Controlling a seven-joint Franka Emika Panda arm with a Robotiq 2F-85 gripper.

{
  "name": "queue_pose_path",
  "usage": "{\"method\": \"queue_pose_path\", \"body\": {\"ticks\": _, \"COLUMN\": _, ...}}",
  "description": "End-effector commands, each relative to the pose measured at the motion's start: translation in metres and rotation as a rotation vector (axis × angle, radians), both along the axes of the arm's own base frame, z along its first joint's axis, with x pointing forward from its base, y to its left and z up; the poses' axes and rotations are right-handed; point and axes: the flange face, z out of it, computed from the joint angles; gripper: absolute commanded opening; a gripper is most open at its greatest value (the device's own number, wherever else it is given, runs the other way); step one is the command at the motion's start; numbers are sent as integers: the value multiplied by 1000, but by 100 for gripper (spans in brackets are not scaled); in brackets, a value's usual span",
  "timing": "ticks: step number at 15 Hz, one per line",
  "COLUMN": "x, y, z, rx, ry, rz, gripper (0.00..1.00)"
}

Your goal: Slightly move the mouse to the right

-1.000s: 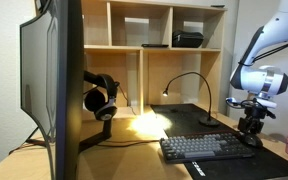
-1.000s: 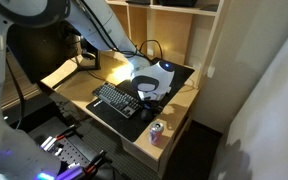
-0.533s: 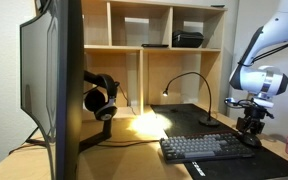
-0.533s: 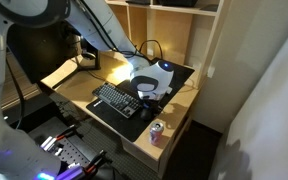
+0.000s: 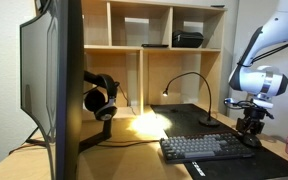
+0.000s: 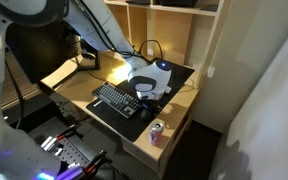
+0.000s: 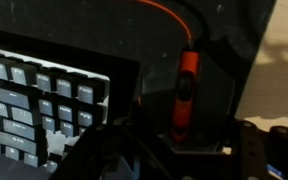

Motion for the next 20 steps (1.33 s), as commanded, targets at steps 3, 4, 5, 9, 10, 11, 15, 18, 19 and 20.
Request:
{"method": "queue_pose_path", "body": {"ticks": 3, "x": -1, "y": 1, "z": 4, "rx": 5, "ry": -2, "rz": 7, "gripper": 98}}
{"method": "queue_pose_path", "body": {"ticks": 4, "x": -1, "y": 0, "z": 5, "rx": 2, "ry": -4, "rz": 7, "gripper": 100}}
{"method": "queue_pose_path", "body": {"ticks": 5, "x": -2, "y": 1, "z": 6, "rx": 1, "ry": -3, "rz": 8, "gripper": 100}}
{"method": "queue_pose_path", "body": {"ticks": 9, "x": -5, "y": -1, "z": 22, "rx": -3, "ry": -13, "rz": 17, "gripper": 100}}
{"method": "queue_pose_path", "body": {"ticks": 10, "x": -7, "y": -1, "z": 30, "rx": 0, "ry": -17, "rz": 25, "gripper": 100}}
{"method": "queue_pose_path", "body": {"ticks": 11, "x": -12, "y": 0, "z": 43, "rx": 15, "ry": -14, "rz": 48, "gripper": 100}}
{"method": "queue_pose_path", "body": {"ticks": 15, "x": -34, "y": 10, "z": 103, "rx": -13, "ry": 32, "rz": 145, "gripper": 100}}
{"method": "queue_pose_path", "body": {"ticks": 18, "x": -52, "y": 23, "z": 155, "rx": -89, "ry": 133, "rz": 153, "gripper": 100}}
{"method": "queue_pose_path", "body": {"ticks": 19, "x": -59, "y": 30, "z": 171, "rx": -106, "ry": 175, "rz": 157, "gripper": 100}}
{"method": "queue_pose_path", "body": {"ticks": 20, "x": -66, "y": 40, "z": 187, "rx": -117, "ry": 222, "rz": 171, "gripper": 100}}
